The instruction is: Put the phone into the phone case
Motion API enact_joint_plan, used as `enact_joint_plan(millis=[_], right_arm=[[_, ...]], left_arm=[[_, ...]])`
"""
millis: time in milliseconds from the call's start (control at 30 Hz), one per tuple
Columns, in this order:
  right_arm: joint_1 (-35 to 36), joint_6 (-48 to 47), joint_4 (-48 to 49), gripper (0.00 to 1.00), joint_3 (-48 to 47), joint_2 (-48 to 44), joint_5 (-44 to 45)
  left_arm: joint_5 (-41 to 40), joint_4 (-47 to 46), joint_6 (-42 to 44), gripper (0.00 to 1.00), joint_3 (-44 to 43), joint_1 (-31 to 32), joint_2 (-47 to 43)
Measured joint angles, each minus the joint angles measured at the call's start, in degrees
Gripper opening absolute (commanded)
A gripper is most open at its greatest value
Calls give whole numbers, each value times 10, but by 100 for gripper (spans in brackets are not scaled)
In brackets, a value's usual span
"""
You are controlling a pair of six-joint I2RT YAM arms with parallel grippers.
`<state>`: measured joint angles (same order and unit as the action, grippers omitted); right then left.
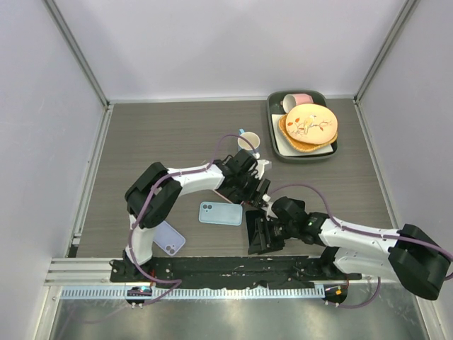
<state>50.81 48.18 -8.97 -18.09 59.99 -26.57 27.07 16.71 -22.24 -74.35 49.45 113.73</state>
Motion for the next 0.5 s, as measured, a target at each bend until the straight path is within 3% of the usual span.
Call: enact_joint_plan(millis=[300,500], right_arm=[[2,-2,-8,53,6,12,6],[-2,-16,-46,54,-47,63,49]], left_arm=[[2,1,-2,63,0,-8,0],[27,-17,-14,62,15,-23,0]])
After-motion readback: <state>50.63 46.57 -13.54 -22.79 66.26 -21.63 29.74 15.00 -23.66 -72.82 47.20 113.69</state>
